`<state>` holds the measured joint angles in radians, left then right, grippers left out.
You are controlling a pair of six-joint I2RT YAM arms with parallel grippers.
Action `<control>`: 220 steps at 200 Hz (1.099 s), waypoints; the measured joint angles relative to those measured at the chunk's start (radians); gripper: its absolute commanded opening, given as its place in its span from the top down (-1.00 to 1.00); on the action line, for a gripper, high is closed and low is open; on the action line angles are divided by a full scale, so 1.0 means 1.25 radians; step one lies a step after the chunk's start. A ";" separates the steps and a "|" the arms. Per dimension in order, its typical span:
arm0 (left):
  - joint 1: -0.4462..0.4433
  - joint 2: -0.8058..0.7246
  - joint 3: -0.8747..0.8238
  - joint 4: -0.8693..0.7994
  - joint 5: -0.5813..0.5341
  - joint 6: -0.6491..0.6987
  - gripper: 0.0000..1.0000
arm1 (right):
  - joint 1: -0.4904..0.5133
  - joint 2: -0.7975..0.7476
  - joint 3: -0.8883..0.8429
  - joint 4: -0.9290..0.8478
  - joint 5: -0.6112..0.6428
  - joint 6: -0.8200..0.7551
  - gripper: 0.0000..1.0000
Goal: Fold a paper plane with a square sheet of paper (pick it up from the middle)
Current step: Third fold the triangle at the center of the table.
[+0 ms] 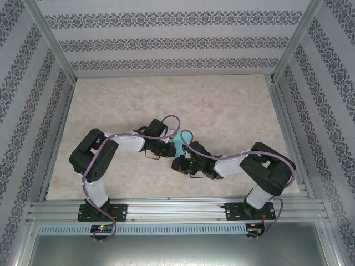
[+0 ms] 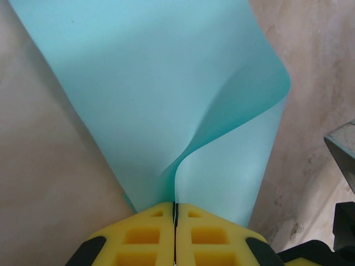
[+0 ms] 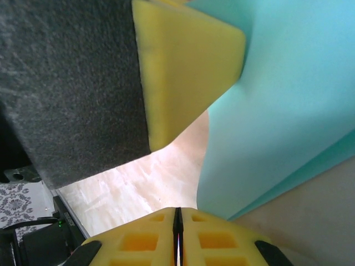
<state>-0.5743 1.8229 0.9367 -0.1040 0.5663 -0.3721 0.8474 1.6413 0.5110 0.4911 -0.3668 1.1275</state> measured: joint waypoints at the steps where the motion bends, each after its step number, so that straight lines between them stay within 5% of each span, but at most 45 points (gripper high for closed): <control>1: 0.000 0.000 0.000 0.000 0.000 0.000 0.83 | 0.000 0.000 0.001 -0.002 0.001 0.000 0.79; 81: 0.000 0.002 0.002 -0.001 0.002 0.000 0.83 | 0.001 0.008 0.026 -0.070 0.023 -0.003 0.80; 140: 0.000 0.002 0.003 -0.002 0.002 0.000 0.83 | -0.054 -0.121 0.017 -0.108 0.022 -0.032 0.79; 220: 0.000 0.008 0.010 -0.003 0.005 0.001 0.82 | -0.090 -0.020 0.022 -0.076 -0.024 -0.045 0.79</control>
<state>-0.5739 1.8332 0.9497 -0.1081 0.5724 -0.3714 0.7345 1.6169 0.5381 0.3958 -0.3973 1.0714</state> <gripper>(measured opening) 0.089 0.103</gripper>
